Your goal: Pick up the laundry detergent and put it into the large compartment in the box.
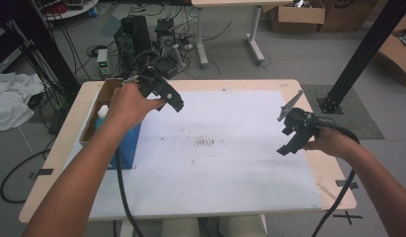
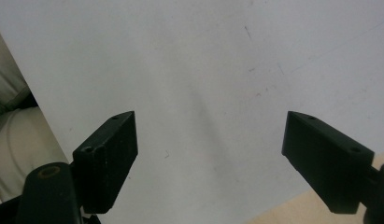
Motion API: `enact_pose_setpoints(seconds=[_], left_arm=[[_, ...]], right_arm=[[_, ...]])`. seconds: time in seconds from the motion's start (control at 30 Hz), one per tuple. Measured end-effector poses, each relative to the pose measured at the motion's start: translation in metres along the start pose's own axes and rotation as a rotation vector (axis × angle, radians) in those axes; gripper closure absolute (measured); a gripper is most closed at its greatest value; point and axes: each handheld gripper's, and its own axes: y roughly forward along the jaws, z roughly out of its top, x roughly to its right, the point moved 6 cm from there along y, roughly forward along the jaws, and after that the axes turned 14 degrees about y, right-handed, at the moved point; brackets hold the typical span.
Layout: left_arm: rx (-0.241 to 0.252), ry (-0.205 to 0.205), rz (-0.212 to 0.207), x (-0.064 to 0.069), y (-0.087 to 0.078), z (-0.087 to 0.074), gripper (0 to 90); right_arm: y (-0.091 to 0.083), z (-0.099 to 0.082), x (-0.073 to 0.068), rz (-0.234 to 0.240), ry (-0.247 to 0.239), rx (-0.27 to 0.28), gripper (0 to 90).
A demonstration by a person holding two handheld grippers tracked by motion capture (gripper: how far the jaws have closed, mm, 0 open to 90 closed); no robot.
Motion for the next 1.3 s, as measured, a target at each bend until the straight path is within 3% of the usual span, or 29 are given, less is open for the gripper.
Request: enact_pose_setpoints(seconds=[0.03,0.23,0.33,0.43,0.7,0.9,1.3], left_arm=[[-0.007,0.031,-0.009,0.002,0.002,0.003,18.9],[-0.013,0.127,-0.036,0.015,0.013,0.018,18.9],[-0.001,0.153,-0.051,0.022,0.019,0.024,18.9],[-0.007,0.196,-0.066,0.03,0.027,0.029,18.9],[-0.029,0.263,-0.09,0.044,0.044,0.036,19.2],[-0.039,0.288,-0.098,0.047,0.049,0.037,19.4],[-0.051,0.277,-0.108,0.043,0.055,0.033,19.6]], right_arm=[[0.0,-0.001,0.001,0.0,0.002,0.001,18.3],[0.0,-0.002,0.002,0.0,0.006,-0.004,18.3],[0.001,-0.001,0.002,-0.002,0.002,-0.002,18.3],[0.001,0.0,0.0,-0.001,0.002,-0.005,18.3],[0.003,0.001,-0.003,0.002,-0.006,-0.008,18.3],[0.003,0.0,-0.001,0.002,-0.009,-0.007,18.3],[0.005,0.0,-0.002,0.006,-0.007,-0.008,18.3]])
